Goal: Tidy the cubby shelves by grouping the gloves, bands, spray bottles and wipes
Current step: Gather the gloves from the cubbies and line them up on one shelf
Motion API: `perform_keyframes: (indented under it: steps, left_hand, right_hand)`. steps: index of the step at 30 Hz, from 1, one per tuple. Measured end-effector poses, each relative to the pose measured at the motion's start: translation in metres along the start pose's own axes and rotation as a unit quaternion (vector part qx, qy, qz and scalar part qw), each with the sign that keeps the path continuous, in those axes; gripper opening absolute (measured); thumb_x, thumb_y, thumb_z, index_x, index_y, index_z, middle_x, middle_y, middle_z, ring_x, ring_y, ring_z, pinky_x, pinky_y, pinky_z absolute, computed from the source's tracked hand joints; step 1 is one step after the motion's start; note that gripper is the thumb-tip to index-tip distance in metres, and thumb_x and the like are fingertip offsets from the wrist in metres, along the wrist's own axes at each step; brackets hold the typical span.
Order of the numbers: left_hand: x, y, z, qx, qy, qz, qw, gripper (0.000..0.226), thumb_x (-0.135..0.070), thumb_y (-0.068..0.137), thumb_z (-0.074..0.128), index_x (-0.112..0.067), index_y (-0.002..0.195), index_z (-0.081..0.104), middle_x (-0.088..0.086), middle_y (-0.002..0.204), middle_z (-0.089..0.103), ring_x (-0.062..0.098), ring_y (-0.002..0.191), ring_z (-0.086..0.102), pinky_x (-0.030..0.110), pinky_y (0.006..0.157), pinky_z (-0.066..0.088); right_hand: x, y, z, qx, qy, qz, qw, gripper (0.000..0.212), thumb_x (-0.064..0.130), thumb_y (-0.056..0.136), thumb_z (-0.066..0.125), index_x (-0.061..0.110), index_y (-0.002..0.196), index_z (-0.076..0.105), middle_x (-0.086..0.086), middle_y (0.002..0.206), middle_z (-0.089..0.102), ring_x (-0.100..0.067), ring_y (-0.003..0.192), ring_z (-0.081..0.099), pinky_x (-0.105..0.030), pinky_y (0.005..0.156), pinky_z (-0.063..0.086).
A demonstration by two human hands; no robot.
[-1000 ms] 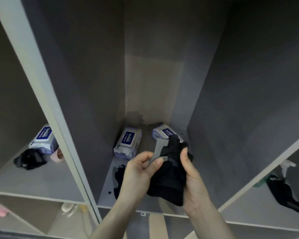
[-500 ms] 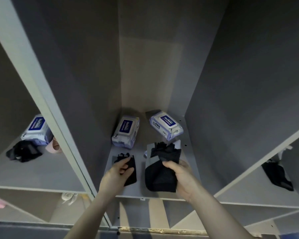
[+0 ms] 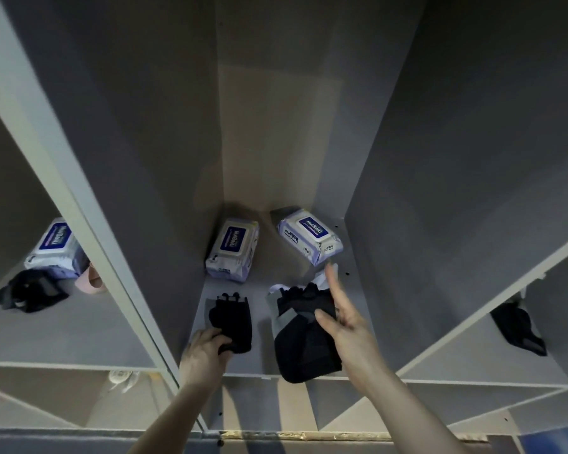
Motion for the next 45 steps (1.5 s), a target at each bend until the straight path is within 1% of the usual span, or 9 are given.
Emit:
perform_keyframes:
  steps: [5, 10, 14, 20, 23, 27, 34, 39, 45]
  left_hand:
    - [0.009, 0.001, -0.013, 0.008, -0.296, -0.181, 0.938, 0.025, -0.013, 0.091, 0.063, -0.004, 0.114, 0.065, 0.018, 0.129, 0.057, 0.032, 0.113, 0.056, 0.035, 0.088, 0.044]
    - [-0.037, -0.002, -0.055, 0.054, -0.688, -0.251, 0.679, 0.006, -0.006, 0.096, 0.052, -0.002, 0.095, 0.057, 0.024, 0.112, 0.064, 0.033, 0.09, 0.066, 0.044, 0.082, 0.053]
    - [-0.092, -0.01, -0.142, -0.033, -0.69, -0.083, 0.719, 0.009, -0.005, 0.091, 0.059, -0.002, 0.095, 0.066, 0.016, 0.106, 0.069, 0.028, 0.105, 0.065, 0.03, 0.091, 0.055]
    - [-0.162, -0.053, -0.211, -0.147, -0.426, 0.191, 0.872, 0.018, -0.005, 0.084, 0.068, -0.021, 0.093, 0.073, -0.008, 0.131, 0.056, 0.001, 0.124, 0.051, 0.021, 0.101, 0.044]
    - [-0.175, -0.065, -0.203, -0.132, -0.347, 0.251, 0.894, 0.019, -0.009, 0.083, 0.07, -0.018, 0.099, 0.073, -0.01, 0.14, 0.047, -0.002, 0.13, 0.042, 0.02, 0.106, 0.038]
    - [-0.177, -0.069, -0.205, -0.066, -0.48, 0.22, 0.846, 0.04, -0.03, 0.08, 0.072, -0.024, 0.118, 0.064, -0.013, 0.139, 0.05, -0.004, 0.127, 0.046, 0.01, 0.096, 0.042]
    - [-0.167, -0.046, -0.191, 0.046, -0.658, 0.027, 0.751, 0.065, -0.014, 0.073, 0.072, -0.018, 0.134, 0.05, -0.002, 0.079, 0.072, 0.011, 0.083, 0.07, 0.024, 0.074, 0.054]
    - [-0.166, -0.05, -0.206, -0.02, -0.675, 0.082, 0.733, 0.066, 0.015, 0.081, 0.06, -0.027, 0.132, 0.053, 0.009, 0.092, 0.075, 0.013, 0.087, 0.071, 0.019, 0.069, 0.055]
    - [-0.167, -0.056, -0.202, 0.021, -0.693, 0.101, 0.713, 0.061, -0.003, 0.086, 0.058, -0.026, 0.14, 0.045, 0.011, 0.112, 0.072, 0.02, 0.107, 0.067, 0.024, 0.081, 0.055]
  right_hand:
    - [0.006, -0.002, -0.011, -0.009, 0.007, -0.013, 1.0, 0.044, 0.002, 0.098, 0.047, 0.035, 0.107, 0.074, 0.008, 0.119, 0.07, -0.01, 0.119, 0.06, -0.044, 0.111, 0.039]
    - [0.012, -0.002, -0.019, -0.035, 0.007, -0.024, 0.999, 0.043, 0.005, 0.098, 0.048, 0.039, 0.109, 0.072, 0.009, 0.123, 0.067, -0.014, 0.125, 0.055, -0.045, 0.113, 0.036]
    - [0.022, -0.003, -0.017, -0.039, 0.041, -0.034, 0.998, 0.04, 0.005, 0.096, 0.051, 0.036, 0.106, 0.074, 0.008, 0.119, 0.07, -0.014, 0.119, 0.06, -0.041, 0.107, 0.043]
    - [0.049, -0.007, 0.007, -0.005, 0.234, -0.007, 0.972, 0.037, 0.035, 0.085, 0.062, 0.009, 0.109, 0.073, -0.015, 0.109, 0.072, -0.024, 0.099, 0.071, -0.025, 0.07, 0.057]
    - [0.062, -0.01, 0.011, 0.015, 0.236, -0.023, 0.971, 0.037, 0.036, 0.085, 0.064, 0.009, 0.107, 0.073, -0.018, 0.105, 0.073, -0.028, 0.093, 0.072, -0.029, 0.068, 0.058]
    - [0.064, -0.011, -0.002, -0.016, 0.219, -0.052, 0.974, 0.026, 0.019, 0.085, 0.066, 0.008, 0.107, 0.073, -0.018, 0.101, 0.074, -0.028, 0.089, 0.072, -0.027, 0.068, 0.057]
    - [0.067, -0.022, -0.002, 0.024, 0.196, -0.072, 0.978, 0.027, 0.017, 0.078, 0.068, 0.011, 0.103, 0.075, -0.016, 0.1, 0.075, -0.026, 0.089, 0.073, -0.026, 0.069, 0.057]
    - [0.064, -0.027, -0.009, 0.009, 0.19, -0.08, 0.979, 0.035, 0.01, 0.075, 0.07, 0.018, 0.109, 0.074, -0.009, 0.107, 0.074, -0.023, 0.097, 0.072, -0.024, 0.072, 0.056]
    - [0.072, -0.03, -0.015, 0.002, 0.213, -0.109, 0.971, 0.04, 0.004, 0.074, 0.069, 0.022, 0.11, 0.074, -0.008, 0.111, 0.073, -0.021, 0.104, 0.069, -0.022, 0.076, 0.056]
Point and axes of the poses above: each hand's wrist, its own y-axis towards the middle knuckle, its own z-axis out of the palm, x = y × z, the point moved 8 cm from there along y, towards the middle knuckle
